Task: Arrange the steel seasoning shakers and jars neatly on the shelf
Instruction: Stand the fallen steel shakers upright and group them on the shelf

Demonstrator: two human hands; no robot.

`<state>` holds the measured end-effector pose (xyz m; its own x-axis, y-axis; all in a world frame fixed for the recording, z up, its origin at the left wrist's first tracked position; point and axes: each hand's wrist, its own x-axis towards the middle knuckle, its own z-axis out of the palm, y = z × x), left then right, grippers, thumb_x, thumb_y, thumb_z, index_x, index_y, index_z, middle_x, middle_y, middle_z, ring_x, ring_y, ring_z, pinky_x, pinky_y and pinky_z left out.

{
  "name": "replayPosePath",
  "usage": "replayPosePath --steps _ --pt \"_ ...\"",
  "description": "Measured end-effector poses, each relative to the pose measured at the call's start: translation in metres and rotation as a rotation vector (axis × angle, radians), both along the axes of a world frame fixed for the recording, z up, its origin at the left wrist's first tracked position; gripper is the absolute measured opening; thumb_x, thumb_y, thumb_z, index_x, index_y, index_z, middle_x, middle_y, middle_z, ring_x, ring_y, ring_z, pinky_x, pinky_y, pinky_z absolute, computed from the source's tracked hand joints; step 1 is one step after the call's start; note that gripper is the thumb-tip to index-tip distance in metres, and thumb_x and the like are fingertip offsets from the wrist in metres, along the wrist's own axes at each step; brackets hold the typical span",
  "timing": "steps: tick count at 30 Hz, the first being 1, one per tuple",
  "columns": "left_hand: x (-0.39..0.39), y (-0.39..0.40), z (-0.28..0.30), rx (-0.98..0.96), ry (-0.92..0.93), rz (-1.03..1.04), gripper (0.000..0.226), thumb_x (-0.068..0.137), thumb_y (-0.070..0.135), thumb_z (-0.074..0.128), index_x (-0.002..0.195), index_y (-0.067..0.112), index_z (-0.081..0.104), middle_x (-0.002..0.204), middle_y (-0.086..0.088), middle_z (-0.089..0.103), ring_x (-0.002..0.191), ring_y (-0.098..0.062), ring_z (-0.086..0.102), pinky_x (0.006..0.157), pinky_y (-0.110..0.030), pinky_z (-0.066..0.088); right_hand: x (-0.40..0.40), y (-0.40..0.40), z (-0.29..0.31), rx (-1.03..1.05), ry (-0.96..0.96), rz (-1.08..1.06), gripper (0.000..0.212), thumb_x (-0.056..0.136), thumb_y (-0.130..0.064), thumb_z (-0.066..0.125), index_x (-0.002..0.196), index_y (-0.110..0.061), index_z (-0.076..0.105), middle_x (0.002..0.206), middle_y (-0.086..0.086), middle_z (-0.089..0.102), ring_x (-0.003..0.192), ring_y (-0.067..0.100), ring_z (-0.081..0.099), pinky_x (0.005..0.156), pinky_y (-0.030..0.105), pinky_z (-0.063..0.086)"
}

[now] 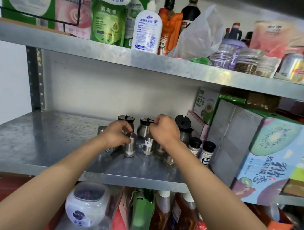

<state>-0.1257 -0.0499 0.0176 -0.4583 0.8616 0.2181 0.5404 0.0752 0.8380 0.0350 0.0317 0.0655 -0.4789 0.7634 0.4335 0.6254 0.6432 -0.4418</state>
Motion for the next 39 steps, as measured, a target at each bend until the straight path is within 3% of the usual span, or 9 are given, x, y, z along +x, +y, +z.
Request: replayPosePath --steps 4,6,13,21,23,27,29,36,39 --pt "0.003 0.003 -0.009 0.029 0.035 0.026 0.031 0.073 -0.009 0.068 0.091 0.014 0.059 0.089 -0.005 0.061 0.072 -0.021 0.059 0.061 -0.032 0.055 -0.001 0.001 -0.002 -0.019 -0.002 0.01 0.022 0.083 -0.018 0.054 0.091 -0.002 0.068 0.093 0.013 0.07 0.087 0.034 0.064 0.077 0.041 0.058" --pt "0.003 0.004 -0.011 0.035 0.125 0.007 0.03 0.074 -0.005 0.069 0.095 0.015 0.062 0.092 -0.003 0.063 0.079 -0.019 0.06 0.068 -0.023 0.05 -0.003 0.0 -0.004 -0.033 -0.003 0.012 0.023 0.083 -0.018 0.054 0.091 -0.002 0.069 0.092 0.012 0.071 0.088 0.033 0.065 0.079 0.041 0.058" --pt "-0.002 -0.002 -0.014 -0.016 0.245 -0.02 0.051 0.07 0.007 0.075 0.117 0.018 0.059 0.114 -0.003 0.063 0.102 -0.02 0.062 0.094 -0.035 0.05 -0.017 -0.001 -0.007 -0.073 -0.027 0.079 0.029 0.084 -0.008 0.051 0.098 -0.021 0.073 0.107 0.002 0.072 0.1 0.027 0.066 0.086 0.035 0.054" --pt "-0.017 -0.025 -0.012 0.046 0.395 0.102 0.042 0.073 0.015 0.07 0.113 0.026 0.059 0.114 0.0 0.065 0.099 -0.021 0.064 0.086 -0.032 0.052 -0.037 0.001 -0.002 -0.192 -0.077 0.235 0.032 0.08 -0.002 0.058 0.095 -0.024 0.076 0.108 -0.004 0.073 0.104 0.017 0.066 0.095 0.033 0.053" --pt "-0.021 -0.028 -0.012 0.097 0.452 0.109 0.041 0.072 0.012 0.071 0.111 0.02 0.061 0.122 -0.002 0.06 0.106 -0.021 0.06 0.088 -0.026 0.045 -0.042 0.001 -0.001 -0.202 -0.138 0.267 0.034 0.079 0.001 0.059 0.096 -0.024 0.076 0.108 -0.002 0.072 0.104 0.017 0.065 0.095 0.033 0.054" --pt "-0.023 -0.032 -0.013 0.136 0.513 0.123 0.038 0.071 0.005 0.067 0.108 0.016 0.063 0.124 0.002 0.058 0.077 -0.011 0.048 0.073 -0.02 0.035 -0.044 0.003 0.001 -0.222 -0.276 0.321 0.036 0.08 0.0 0.068 0.111 -0.016 0.074 0.111 0.0 0.068 0.099 0.015 0.06 0.09 0.026 0.05" --pt "-0.024 -0.033 -0.015 0.138 0.534 0.111 0.035 0.072 0.007 0.069 0.106 0.017 0.063 0.122 0.002 0.059 0.074 -0.009 0.045 0.071 -0.02 0.035 -0.043 0.005 0.0 -0.225 -0.332 0.329 0.036 0.079 -0.001 0.073 0.113 -0.013 0.073 0.108 0.001 0.068 0.096 0.015 0.06 0.087 0.024 0.049" --pt "-0.022 -0.034 -0.02 0.149 0.547 0.073 0.024 0.079 0.006 0.067 0.102 0.013 0.067 0.131 -0.001 0.055 0.118 -0.018 0.053 0.091 -0.018 0.035 -0.044 0.005 -0.001 -0.169 -0.412 0.339 0.023 0.083 -0.003 0.072 0.105 -0.008 0.074 0.107 0.005 0.072 0.101 0.02 0.065 0.093 0.032 0.053" --pt "-0.02 -0.032 -0.019 0.121 0.586 0.086 0.024 0.08 0.009 0.067 0.104 0.014 0.067 0.133 -0.001 0.053 0.118 -0.02 0.054 0.092 -0.023 0.04 -0.047 0.002 0.0 -0.09 -0.447 0.304 0.014 0.084 -0.008 0.07 0.097 -0.007 0.074 0.1 0.007 0.073 0.096 0.023 0.067 0.086 0.034 0.056"
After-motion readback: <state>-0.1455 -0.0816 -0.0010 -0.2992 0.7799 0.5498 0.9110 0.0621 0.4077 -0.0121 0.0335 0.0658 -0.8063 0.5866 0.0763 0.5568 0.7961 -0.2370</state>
